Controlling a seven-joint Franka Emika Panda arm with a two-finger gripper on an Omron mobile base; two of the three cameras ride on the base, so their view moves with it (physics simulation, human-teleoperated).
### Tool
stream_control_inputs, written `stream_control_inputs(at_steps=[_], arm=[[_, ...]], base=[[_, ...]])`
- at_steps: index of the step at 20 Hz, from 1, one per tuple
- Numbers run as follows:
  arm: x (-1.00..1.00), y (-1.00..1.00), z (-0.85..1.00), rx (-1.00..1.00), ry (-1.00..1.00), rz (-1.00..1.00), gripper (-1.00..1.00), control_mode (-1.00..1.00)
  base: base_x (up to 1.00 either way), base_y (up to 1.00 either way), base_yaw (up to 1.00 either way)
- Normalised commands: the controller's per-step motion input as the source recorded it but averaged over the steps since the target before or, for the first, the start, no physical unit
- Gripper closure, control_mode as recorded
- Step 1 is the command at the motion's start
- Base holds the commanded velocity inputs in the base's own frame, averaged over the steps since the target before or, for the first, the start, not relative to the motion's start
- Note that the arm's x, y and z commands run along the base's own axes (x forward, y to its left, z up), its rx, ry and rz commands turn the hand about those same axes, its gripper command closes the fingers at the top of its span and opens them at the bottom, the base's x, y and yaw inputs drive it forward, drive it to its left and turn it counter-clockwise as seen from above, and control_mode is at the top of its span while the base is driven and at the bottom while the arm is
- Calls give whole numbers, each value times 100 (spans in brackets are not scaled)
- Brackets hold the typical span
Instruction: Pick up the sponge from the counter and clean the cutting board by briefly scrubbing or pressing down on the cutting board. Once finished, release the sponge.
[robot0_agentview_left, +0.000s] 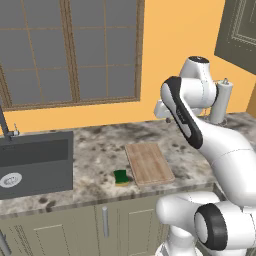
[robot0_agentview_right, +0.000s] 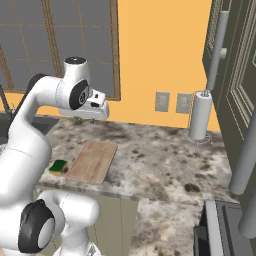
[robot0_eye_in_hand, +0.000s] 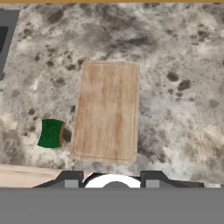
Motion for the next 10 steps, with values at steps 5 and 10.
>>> stream_control_inputs(at_steps=[5, 10], arm=[[-6, 19, -8, -2, 0, 4, -100, -100], [-3, 58, -22, 0, 0, 4, -100, -100]], base=[[0, 0, 0], [0, 0, 0]])
